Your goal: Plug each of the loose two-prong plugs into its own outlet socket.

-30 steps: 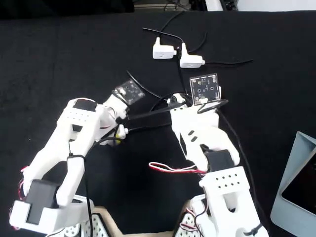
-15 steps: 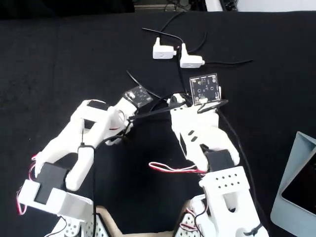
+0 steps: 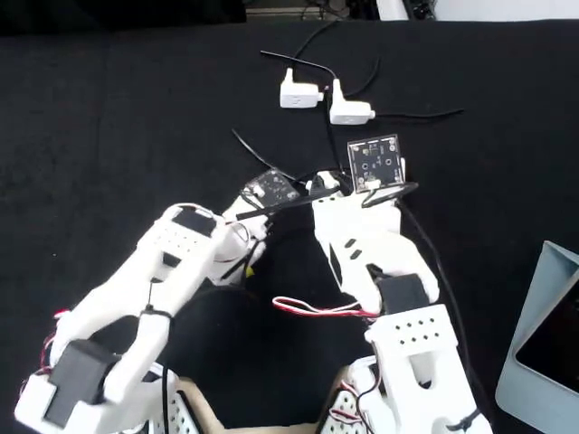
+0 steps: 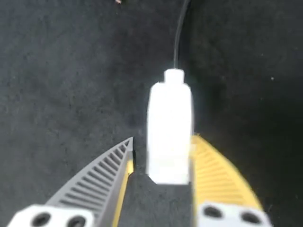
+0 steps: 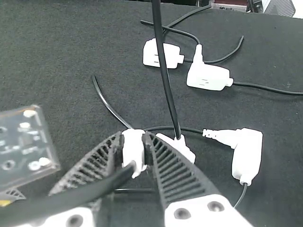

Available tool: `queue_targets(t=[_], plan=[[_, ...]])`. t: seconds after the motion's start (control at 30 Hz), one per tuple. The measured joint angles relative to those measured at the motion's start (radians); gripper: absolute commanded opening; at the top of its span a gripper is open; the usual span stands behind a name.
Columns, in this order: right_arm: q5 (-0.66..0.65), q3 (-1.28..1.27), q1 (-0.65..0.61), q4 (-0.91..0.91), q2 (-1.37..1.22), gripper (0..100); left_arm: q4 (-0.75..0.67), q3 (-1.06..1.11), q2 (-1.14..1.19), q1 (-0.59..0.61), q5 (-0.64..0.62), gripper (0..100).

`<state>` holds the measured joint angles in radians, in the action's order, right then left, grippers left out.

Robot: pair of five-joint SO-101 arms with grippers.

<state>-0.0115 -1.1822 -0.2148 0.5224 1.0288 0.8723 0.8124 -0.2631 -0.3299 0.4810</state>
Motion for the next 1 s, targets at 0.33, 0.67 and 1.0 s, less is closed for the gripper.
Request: queue_targets(t=[0.33,0.67,1.0], plan=[[0.0,0.0,0.0,0.0,0.0,1.3,0.0,0.103,-0.311,0.074,-0.034,26],[0.0,0.0,0.0,0.0,0.0,1.3,-0.144,0.235,-0.439,0.203,-0.032,26],[0.0,0.0,0.002,0.0,0.0,1.3,-0.221,0.4,-0.457,0.071,0.035,26]])
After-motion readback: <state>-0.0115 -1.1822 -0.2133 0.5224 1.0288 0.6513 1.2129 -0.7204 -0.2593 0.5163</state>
